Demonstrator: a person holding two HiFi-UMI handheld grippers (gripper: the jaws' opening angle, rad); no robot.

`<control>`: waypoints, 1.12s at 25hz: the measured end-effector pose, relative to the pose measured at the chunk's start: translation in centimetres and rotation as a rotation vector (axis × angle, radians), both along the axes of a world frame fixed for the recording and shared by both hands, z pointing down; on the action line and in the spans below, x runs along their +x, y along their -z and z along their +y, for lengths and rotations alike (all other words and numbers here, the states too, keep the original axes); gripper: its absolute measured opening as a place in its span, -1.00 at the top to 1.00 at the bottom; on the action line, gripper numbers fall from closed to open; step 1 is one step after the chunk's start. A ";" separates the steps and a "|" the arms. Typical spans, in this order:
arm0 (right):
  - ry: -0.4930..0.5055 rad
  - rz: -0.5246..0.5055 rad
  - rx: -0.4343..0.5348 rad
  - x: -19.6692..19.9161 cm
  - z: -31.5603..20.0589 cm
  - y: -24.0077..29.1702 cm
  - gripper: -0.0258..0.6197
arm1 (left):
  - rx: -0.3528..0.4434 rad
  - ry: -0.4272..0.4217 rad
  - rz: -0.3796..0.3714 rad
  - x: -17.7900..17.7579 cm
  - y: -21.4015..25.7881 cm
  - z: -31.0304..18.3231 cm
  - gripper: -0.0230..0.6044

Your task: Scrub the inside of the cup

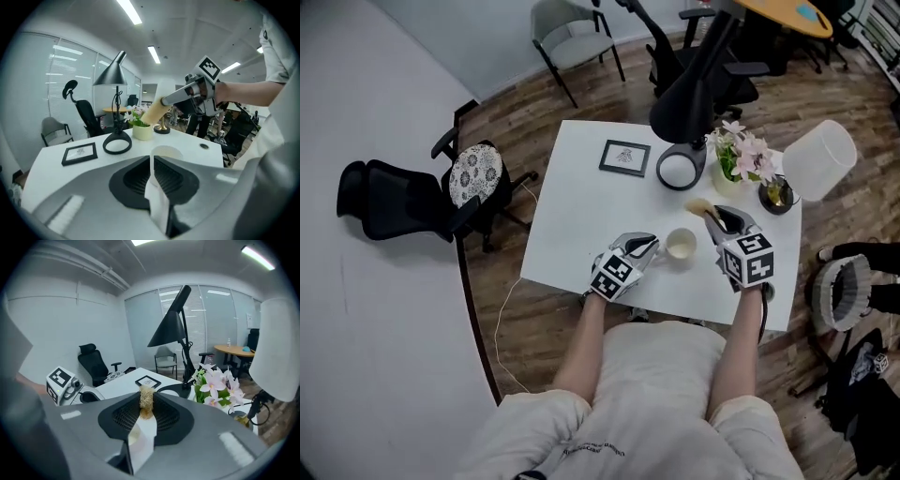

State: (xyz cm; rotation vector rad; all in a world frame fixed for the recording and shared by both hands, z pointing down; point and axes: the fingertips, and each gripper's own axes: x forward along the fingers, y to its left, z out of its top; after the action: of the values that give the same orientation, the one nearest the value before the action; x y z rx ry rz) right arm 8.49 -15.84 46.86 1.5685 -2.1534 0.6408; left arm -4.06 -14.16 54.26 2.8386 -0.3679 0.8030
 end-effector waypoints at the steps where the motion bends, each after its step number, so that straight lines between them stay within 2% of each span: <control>1: 0.023 0.003 0.000 0.0 -0.2 0.0 0.61 | -0.007 0.026 -0.017 -0.6 -0.9 0.1 0.85; 4: 0.081 -0.004 -0.009 0.0 -0.4 -0.5 0.61 | -0.021 0.070 -0.041 -1.2 -2.6 0.8 0.83; 6: 0.118 -0.010 -0.016 0.1 0.1 -0.8 0.61 | -0.043 0.081 -0.051 -1.0 -3.1 1.6 0.75; 9: 0.183 0.003 -0.034 0.3 1.0 -1.3 0.61 | -0.034 0.096 -0.100 -0.5 -4.3 1.9 0.70; 14: 0.308 0.027 -0.066 0.3 3.1 -1.8 0.60 | -0.064 0.149 -0.154 0.1 -5.9 1.9 0.63; 19: 0.420 0.008 -0.068 0.1 4.8 -2.2 0.60 | -0.008 0.221 -0.211 0.8 -6.3 2.6 0.69; 24: 0.491 0.022 -0.086 1.1 6.5 -3.2 0.60 | -0.055 0.306 -0.149 3.0 -6.1 5.6 0.76; 28: 0.546 0.013 -0.079 0.9 7.2 -3.6 0.60 | -0.059 0.353 -0.095 4.6 -6.1 7.1 0.77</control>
State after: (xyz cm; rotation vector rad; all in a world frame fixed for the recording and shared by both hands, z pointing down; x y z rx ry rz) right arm 9.42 -8.66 50.48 0.8734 -2.3643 0.5184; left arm 0.55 -7.02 60.39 2.5777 -0.8155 0.8559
